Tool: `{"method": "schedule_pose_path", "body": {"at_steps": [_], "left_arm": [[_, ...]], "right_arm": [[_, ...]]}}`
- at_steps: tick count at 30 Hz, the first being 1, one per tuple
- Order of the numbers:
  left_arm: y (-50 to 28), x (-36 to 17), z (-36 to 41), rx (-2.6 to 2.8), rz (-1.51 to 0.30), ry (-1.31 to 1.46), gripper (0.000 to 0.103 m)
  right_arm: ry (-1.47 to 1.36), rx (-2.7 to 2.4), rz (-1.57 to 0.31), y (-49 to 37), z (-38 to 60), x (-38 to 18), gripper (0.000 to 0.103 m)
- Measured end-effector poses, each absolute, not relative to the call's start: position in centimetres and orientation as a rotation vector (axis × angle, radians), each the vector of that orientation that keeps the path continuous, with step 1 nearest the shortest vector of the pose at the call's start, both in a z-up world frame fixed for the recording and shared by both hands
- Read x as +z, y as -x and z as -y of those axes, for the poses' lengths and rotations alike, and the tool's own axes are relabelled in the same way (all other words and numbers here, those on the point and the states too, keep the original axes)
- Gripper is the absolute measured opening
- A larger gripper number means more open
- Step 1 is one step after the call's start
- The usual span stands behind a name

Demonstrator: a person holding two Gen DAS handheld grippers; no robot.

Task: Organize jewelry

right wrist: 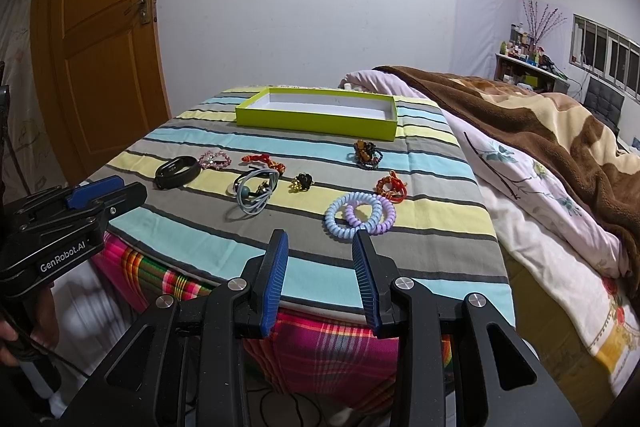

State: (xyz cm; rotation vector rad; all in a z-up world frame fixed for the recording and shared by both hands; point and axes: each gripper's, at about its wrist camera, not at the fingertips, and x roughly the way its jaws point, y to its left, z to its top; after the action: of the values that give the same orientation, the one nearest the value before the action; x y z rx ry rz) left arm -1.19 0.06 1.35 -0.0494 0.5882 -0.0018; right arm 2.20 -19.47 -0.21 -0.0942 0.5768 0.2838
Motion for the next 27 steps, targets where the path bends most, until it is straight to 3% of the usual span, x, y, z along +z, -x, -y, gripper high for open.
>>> {"method": "schedule_pose_path", "body": {"at_steps": [27], "left_arm": [[-1.0, 1.3, 1.8, -0.104, -0.598, 0.054, 0.037]], "right_arm": [[0.082, 0.271, -0.593, -4.3, 19.6, -1.6, 0.034]]}}
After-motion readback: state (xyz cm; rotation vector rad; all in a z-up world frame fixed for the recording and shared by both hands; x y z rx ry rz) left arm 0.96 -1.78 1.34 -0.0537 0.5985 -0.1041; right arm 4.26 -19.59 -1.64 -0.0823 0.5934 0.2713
